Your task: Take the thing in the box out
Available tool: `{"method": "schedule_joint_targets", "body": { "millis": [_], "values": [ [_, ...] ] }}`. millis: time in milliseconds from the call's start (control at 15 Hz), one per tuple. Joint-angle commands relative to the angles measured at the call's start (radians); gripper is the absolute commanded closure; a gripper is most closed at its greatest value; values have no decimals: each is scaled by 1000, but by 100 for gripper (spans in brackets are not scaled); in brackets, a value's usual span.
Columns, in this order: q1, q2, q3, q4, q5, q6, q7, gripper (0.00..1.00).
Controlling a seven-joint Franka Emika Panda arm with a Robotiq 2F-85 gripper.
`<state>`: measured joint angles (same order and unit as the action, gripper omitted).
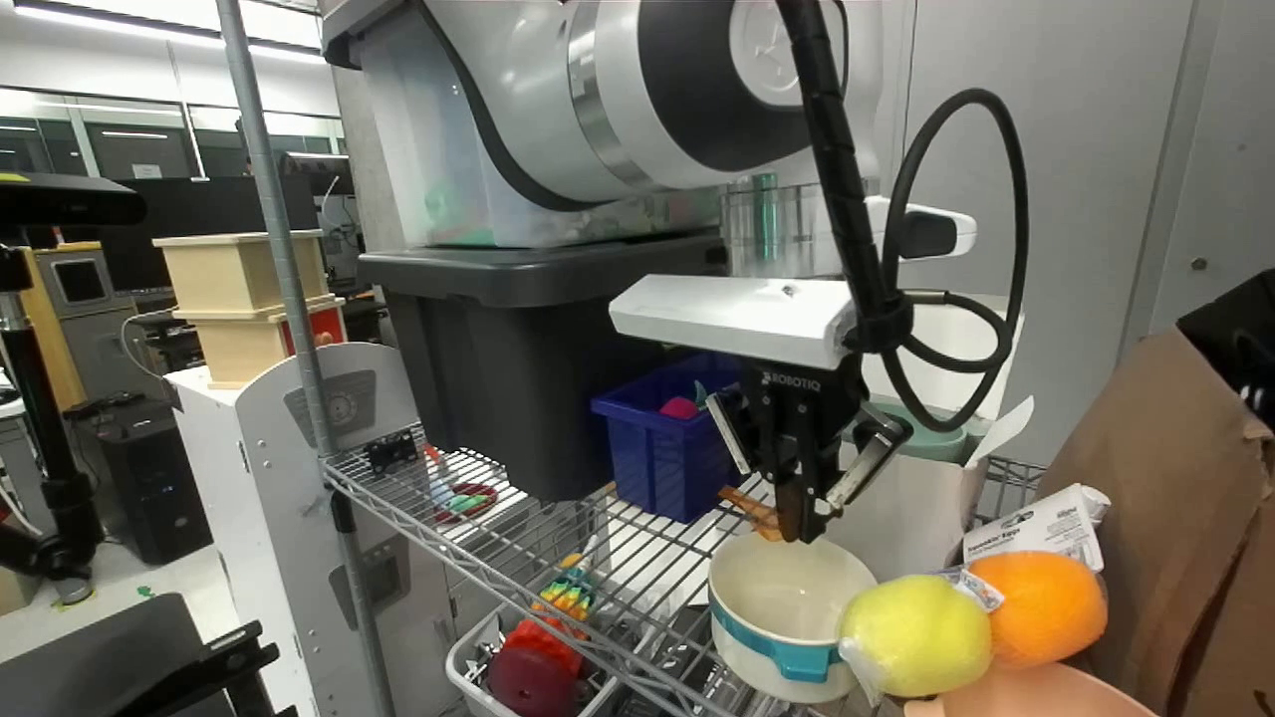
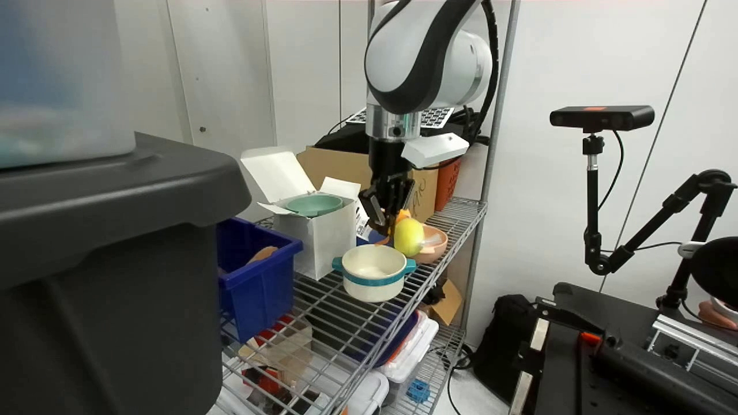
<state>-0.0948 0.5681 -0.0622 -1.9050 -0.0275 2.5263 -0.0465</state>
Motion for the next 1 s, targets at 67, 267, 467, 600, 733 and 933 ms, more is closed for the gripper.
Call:
{"method": "schedule_joint_targets", "body": {
  "millis": [67, 267, 467, 600, 733, 933],
  "values": [
    [22, 25, -13, 49, -13, 4, 41, 46],
    [26, 15, -10, 56, -8, 0, 53, 25],
    [30, -1, -8, 55, -5, -1, 61, 2],
    [32, -10, -8, 52, -6, 0, 63, 0],
    [32, -23, -6, 47, -3, -4, 64, 0],
    [28, -53, -3, 34, 0, -11, 56, 0]
  ]
}}
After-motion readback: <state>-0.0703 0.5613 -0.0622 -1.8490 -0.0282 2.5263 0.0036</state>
